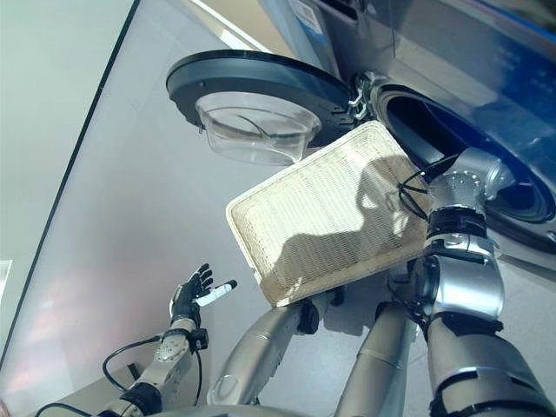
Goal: Pick up the clothes and place them into the washing machine
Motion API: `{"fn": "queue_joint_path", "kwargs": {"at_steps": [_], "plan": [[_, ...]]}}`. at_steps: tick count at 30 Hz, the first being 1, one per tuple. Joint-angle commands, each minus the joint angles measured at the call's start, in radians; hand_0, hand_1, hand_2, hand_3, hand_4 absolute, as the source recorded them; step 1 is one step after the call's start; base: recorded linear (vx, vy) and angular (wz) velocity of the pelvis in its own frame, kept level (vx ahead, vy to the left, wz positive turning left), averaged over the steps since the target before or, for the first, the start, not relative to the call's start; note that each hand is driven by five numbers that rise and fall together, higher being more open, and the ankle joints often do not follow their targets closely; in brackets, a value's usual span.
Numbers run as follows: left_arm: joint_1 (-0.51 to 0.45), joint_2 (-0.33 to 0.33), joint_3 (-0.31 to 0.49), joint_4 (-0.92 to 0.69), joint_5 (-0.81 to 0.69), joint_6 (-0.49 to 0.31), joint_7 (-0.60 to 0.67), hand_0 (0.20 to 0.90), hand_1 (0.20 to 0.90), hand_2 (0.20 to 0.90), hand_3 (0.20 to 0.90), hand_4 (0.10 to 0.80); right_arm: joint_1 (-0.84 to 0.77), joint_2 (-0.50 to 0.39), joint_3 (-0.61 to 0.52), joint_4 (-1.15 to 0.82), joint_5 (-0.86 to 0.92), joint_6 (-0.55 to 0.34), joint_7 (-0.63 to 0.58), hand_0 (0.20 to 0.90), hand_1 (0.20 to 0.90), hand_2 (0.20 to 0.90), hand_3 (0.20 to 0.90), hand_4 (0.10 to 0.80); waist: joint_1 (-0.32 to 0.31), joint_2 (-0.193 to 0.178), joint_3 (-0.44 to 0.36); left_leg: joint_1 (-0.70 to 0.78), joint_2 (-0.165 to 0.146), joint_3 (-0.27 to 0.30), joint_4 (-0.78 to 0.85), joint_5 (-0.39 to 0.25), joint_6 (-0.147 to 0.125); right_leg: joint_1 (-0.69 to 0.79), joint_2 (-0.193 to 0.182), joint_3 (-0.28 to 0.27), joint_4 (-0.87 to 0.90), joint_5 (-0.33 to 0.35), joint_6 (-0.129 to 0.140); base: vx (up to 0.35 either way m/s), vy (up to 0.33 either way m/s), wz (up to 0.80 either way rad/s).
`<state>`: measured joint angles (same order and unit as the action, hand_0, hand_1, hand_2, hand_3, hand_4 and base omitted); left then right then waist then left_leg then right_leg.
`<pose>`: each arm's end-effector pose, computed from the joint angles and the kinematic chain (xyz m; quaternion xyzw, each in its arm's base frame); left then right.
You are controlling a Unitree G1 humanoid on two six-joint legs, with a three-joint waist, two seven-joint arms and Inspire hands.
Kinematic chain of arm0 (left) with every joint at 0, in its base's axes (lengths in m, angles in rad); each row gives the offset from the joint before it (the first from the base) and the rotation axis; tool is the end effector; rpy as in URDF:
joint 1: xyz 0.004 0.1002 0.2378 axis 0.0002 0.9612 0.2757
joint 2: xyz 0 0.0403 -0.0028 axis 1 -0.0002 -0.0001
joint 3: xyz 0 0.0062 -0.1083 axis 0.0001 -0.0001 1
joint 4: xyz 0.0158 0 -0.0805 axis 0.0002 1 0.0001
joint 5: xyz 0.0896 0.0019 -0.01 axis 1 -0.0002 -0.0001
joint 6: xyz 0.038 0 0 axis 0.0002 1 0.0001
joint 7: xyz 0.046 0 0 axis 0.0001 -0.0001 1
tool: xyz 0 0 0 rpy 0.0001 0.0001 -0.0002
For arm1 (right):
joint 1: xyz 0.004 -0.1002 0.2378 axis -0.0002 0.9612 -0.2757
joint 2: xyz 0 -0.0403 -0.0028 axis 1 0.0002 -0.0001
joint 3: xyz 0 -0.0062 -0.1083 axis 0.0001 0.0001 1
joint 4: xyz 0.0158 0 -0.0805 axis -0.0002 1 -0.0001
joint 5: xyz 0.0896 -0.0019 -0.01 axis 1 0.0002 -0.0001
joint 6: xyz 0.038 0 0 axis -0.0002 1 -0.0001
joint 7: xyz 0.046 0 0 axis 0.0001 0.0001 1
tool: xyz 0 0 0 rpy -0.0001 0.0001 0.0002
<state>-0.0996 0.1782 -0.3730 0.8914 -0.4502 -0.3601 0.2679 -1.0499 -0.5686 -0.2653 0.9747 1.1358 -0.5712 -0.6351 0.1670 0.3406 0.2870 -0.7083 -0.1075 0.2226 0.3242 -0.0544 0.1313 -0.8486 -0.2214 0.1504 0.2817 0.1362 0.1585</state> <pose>0.1571 0.1621 -0.0711 -0.0076 0.2458 0.0939 0.9647 0.3221 -0.2988 0.2240 0.4979 -0.2642 -0.4642 0.6833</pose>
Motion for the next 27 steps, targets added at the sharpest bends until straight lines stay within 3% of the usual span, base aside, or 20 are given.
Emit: {"fn": "queue_joint_path", "kwargs": {"at_steps": [1,14,22,27], "plan": [[0.035,0.073,0.014,-0.006,-0.053,-0.053,0.023,0.9,0.9,0.9,0.9,0.8,-0.242,-0.233,0.213,-0.166,-0.144,-0.036,0.056,0.9,0.9,0.9,0.9,0.8,-0.004,0.0,-0.085,0.042,0.039,-0.107,-0.007,-0.014,-0.129,0.114,0.023,-0.036,0.037,-0.125,-0.061,0.052,0.008,0.01],[0.046,0.06,0.005,0.014,-0.075,-0.038,0.018,0.9,0.9,0.9,0.9,0.8,-0.215,-0.153,0.198,-0.11,-0.183,0.026,0.002,0.9,0.9,0.9,0.9,0.8,-0.019,-0.001,-0.096,0.114,0.033,-0.112,-0.115,0.035,-0.153,0.202,0.012,-0.064,-0.066,-0.08,-0.051,0.012,-0.007,0.02],[0.036,0.053,0.009,0.048,-0.044,0.006,0.031,0.9,0.9,0.9,0.9,0.8,-0.232,-0.08,0.262,0.226,-0.219,0.229,-0.006,0.9,0.9,0.9,0.9,0.8,-0.029,-0.022,-0.083,0.134,0.041,-0.11,-0.15,0.059,-0.16,0.23,0.024,-0.077,-0.098,-0.062,-0.057,-0.019,-0.031,0.0],[0.025,0.048,0.02,0.038,-0.018,0.006,0.03,0.9,0.9,0.9,0.9,0.8,-0.156,-0.009,0.224,0.343,-0.138,0.245,0.055,0.9,0.9,0.9,0.9,0.8,-0.006,-0.021,-0.092,0.154,0.042,-0.126,-0.164,0.071,-0.164,0.265,0.017,-0.094,-0.118,-0.057,-0.055,0.002,-0.024,0.03]]}}
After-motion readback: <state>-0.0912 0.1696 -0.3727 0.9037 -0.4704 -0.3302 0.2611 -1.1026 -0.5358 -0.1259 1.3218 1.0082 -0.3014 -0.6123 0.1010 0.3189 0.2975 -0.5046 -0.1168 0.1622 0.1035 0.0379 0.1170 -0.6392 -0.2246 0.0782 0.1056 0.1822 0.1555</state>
